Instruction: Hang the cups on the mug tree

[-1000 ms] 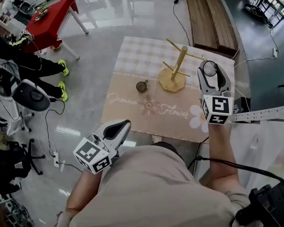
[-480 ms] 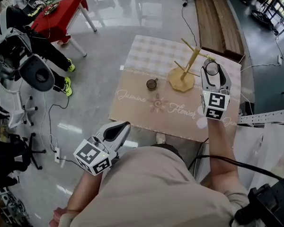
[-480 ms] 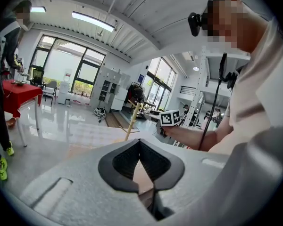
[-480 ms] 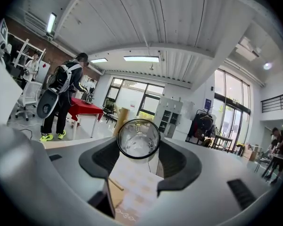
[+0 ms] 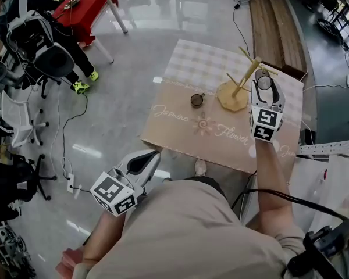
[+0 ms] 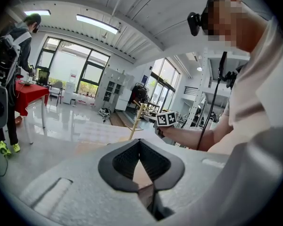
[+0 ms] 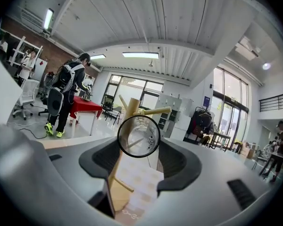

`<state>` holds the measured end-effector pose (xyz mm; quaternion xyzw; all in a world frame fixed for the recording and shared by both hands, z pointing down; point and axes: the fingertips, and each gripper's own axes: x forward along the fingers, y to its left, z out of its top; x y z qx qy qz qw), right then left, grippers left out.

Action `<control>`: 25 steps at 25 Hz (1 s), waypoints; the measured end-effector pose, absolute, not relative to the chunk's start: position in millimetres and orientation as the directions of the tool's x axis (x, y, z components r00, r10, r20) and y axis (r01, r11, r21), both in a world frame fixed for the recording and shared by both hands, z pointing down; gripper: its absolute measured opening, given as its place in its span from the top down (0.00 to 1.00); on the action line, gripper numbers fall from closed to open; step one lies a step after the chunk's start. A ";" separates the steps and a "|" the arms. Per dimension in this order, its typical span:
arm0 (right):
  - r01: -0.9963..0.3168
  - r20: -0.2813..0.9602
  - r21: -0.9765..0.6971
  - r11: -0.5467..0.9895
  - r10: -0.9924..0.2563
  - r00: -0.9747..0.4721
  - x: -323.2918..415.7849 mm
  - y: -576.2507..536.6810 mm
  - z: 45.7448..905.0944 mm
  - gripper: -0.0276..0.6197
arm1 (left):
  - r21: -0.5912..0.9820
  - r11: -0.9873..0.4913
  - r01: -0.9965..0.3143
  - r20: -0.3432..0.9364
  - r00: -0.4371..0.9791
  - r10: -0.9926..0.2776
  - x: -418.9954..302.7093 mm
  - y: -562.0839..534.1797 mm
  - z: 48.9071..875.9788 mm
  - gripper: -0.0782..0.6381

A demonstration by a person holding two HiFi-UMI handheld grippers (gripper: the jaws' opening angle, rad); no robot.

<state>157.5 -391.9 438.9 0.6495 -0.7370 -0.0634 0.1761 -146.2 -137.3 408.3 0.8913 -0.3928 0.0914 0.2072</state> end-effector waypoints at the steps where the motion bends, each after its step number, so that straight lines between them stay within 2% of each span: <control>1: -0.933 0.182 0.326 0.152 -0.979 -0.096 155.2 -392.0 441.1 0.55 | 0.297 -0.604 -0.739 0.326 0.673 -0.664 -148.1 -136.1 408.5 0.88; 19: -0.940 0.253 0.296 0.172 -0.963 -0.097 138.7 -341.6 459.2 0.56 | 0.309 -0.647 -0.697 0.299 0.717 -0.630 -172.2 -112.5 406.0 0.88; 22: -0.946 0.299 0.254 0.201 -0.947 -0.121 127.8 -312.0 466.3 0.61 | 0.322 -0.669 -0.670 0.292 0.742 -0.603 -173.1 -105.2 404.9 0.88; 25: -0.951 0.335 0.199 0.238 -0.928 -0.162 113.4 -277.2 473.8 0.72 | 0.332 -0.693 -0.640 0.284 0.768 -0.574 -172.6 -96.8 406.7 0.88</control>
